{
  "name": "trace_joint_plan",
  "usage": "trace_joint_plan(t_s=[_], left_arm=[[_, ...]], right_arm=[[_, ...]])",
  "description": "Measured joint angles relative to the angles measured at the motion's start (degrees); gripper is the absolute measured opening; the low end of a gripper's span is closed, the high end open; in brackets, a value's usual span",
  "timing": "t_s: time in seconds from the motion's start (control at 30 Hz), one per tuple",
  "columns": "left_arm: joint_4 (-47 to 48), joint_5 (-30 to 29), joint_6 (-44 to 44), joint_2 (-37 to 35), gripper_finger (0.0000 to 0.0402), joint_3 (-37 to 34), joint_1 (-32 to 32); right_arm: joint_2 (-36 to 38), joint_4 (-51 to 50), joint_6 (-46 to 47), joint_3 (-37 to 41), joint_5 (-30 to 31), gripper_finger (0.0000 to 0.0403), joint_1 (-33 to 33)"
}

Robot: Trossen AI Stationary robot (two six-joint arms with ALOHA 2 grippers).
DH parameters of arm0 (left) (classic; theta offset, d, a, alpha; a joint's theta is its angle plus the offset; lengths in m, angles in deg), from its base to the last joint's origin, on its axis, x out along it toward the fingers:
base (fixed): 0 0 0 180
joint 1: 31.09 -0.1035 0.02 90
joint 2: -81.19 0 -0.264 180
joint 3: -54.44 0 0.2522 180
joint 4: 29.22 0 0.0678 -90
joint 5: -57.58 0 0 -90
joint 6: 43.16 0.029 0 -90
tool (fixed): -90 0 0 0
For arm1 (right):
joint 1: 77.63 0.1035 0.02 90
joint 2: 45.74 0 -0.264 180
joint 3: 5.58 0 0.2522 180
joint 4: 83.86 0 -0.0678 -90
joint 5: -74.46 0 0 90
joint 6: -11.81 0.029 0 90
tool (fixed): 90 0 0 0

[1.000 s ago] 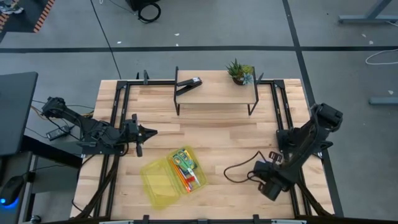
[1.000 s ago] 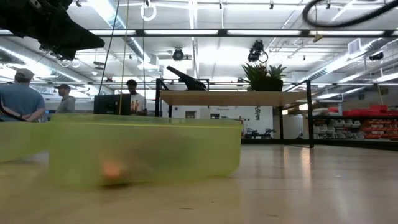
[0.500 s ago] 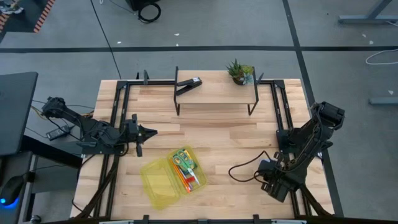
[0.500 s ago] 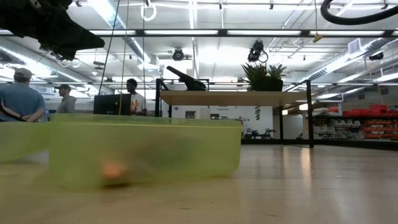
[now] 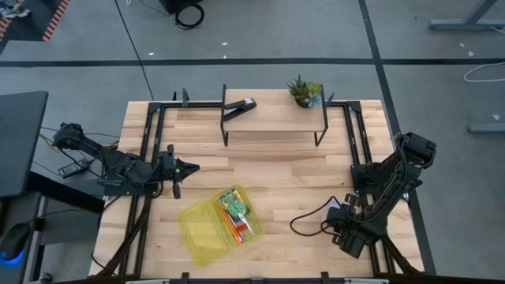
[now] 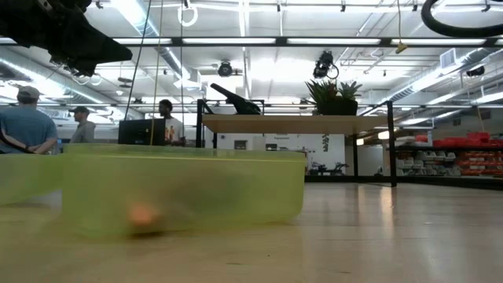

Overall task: Pack school essentials
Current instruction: Put the white sticky note into the supply box

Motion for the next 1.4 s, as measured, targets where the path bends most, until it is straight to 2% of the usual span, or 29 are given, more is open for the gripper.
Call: trace_joint_plan(t_s=[0.23,0.5,0.8,1.0,1.2,1.4], left_arm=[[0.0,0.0,0.0,0.0,0.003,0.0,0.0],[0.0,0.0,0.0,0.0,0.0038,0.0,0.0],[0.0,0.0,0.1,0.0,0.0034,0.0,0.0],[0.0,0.0,0.0,0.0,0.0031,0.0,0.0],[0.0,0.0,0.0,0.0,0.0039,0.0,0.0],[0.0,0.0,0.1,0.0,0.0036,0.0,0.0]], right_arm=[[-0.1,0.1,0.5,0.0,0.0,0.0179,0.0],[-0.1,1.1,1.1,0.1,-0.1,0.0179,0.0],[-0.1,1.0,3.4,0.1,-4.5,0.0179,-2.5],[-2.8,-0.2,0.2,0.1,-8.9,0.0177,-6.0],[-5.2,-0.1,-2.1,0.0,-9.1,0.017,-6.8],[-3.5,-0.1,-1.9,0.1,-9.4,0.017,-6.8]])
